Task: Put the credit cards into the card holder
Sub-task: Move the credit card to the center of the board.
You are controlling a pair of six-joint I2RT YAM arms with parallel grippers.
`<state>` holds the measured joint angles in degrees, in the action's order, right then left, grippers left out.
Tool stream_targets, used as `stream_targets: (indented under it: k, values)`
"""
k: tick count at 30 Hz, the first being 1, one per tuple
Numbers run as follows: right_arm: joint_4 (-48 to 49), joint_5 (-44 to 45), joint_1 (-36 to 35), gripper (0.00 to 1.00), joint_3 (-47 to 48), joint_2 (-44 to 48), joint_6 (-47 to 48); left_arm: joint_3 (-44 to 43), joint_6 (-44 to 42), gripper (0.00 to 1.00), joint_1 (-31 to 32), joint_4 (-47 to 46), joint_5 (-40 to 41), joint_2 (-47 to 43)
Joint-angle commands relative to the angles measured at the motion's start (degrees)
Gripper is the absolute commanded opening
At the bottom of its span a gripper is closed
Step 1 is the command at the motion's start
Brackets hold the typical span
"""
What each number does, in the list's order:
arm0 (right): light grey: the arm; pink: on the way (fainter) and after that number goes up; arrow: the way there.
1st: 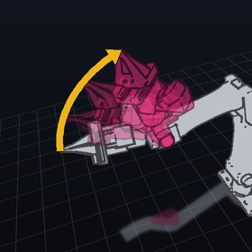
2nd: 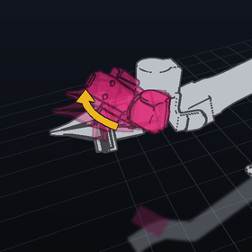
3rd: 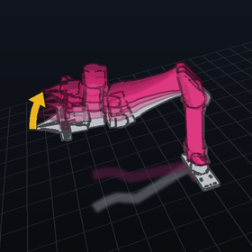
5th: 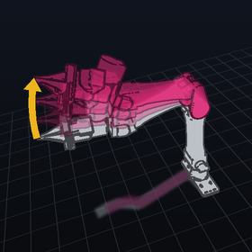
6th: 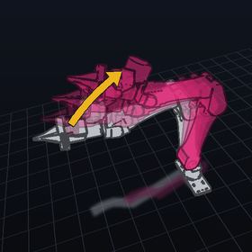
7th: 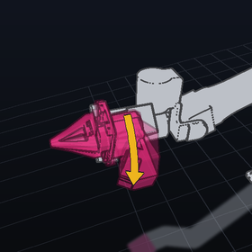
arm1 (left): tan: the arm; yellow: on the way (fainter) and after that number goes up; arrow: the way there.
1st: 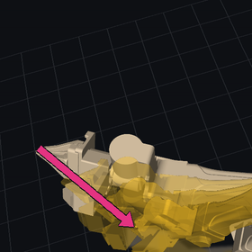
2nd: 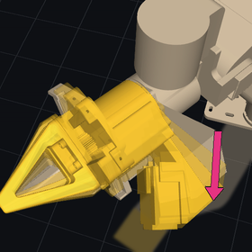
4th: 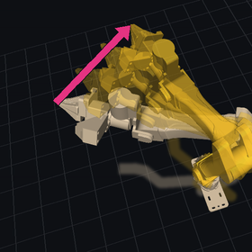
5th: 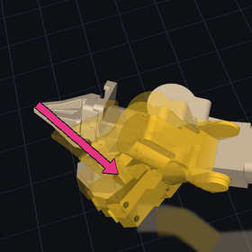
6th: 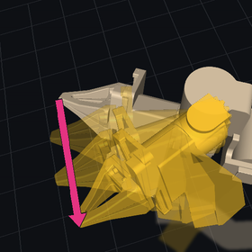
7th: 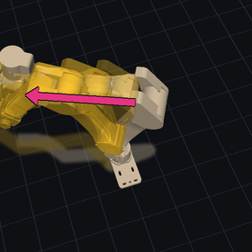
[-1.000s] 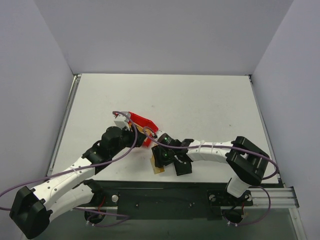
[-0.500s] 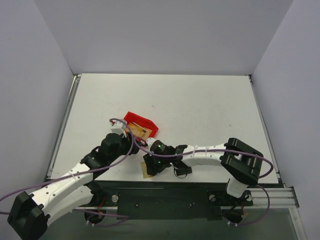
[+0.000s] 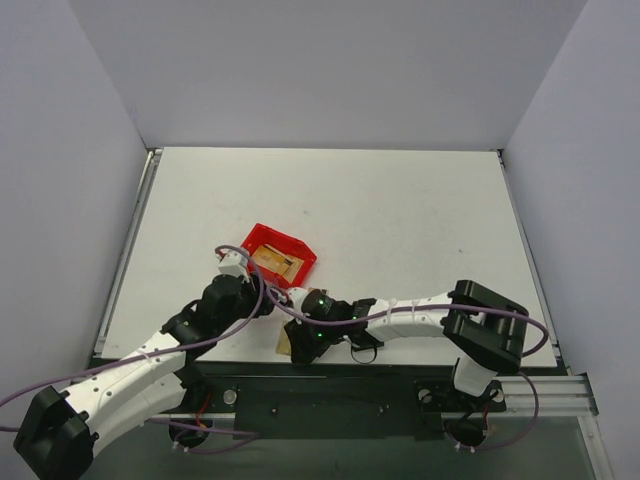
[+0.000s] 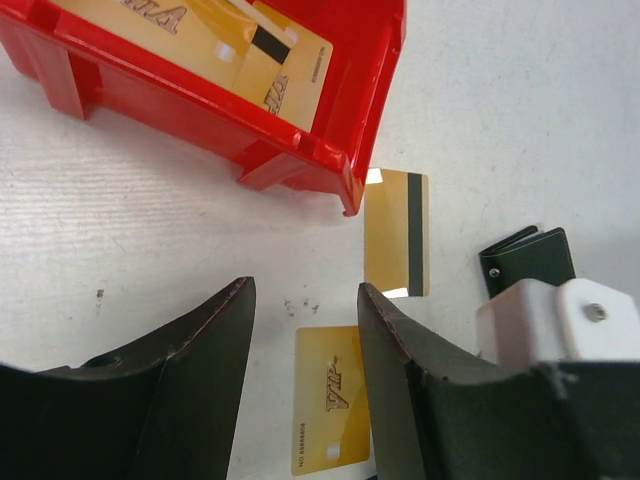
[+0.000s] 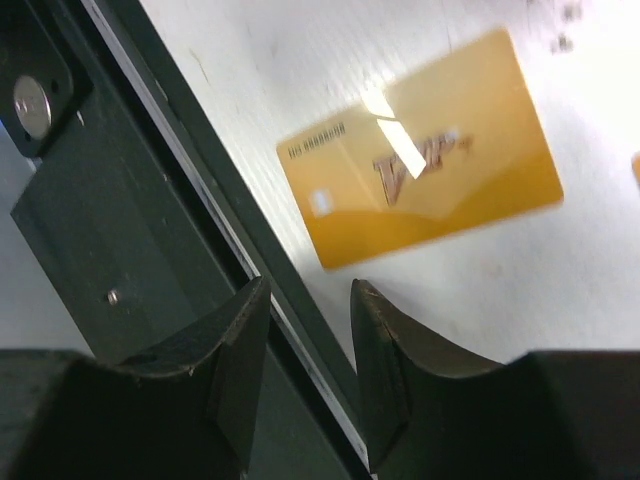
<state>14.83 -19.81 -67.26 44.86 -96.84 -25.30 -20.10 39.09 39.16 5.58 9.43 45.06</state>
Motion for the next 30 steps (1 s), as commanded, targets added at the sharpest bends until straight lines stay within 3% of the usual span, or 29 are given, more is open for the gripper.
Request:
stream_targets:
  k: [1,10,12,19,27,29,30]
  values:
    - [-5.97,2.32,1.52,0.34,-7.67,3.75,-0.62,1.20,1.34,0.55,-0.31,-4.44,0.41,0.64]
    - [-1.73,3.90,11.54,0.35,-16.47,21.85,-4.06,3.05,-0.50,0.52,0.39,-14.55,-4.94,5.56]
    - [-2.08,4.78,12.77,0.35,-17.26,25.01,-4.41,2.44,-1.29,0.47,1.62,-14.73,-3.73,7.58]
    - [-2.61,4.70,16.72,0.35,-19.20,31.09,-5.11,-0.46,-2.61,0.42,8.38,-14.90,4.27,15.83]
    - [-2.53,3.73,18.66,0.34,-20.43,32.33,-5.37,-2.49,-2.97,0.24,9.97,-18.15,5.51,23.06]
    - [-2.53,3.73,18.84,0.34,-20.52,32.24,-5.37,-2.67,-3.67,0.15,10.06,-18.76,5.42,23.76]
    - [-2.44,3.73,19.01,0.34,-20.78,32.15,-5.46,-2.84,-3.76,0.05,10.06,-18.77,5.42,24.11]
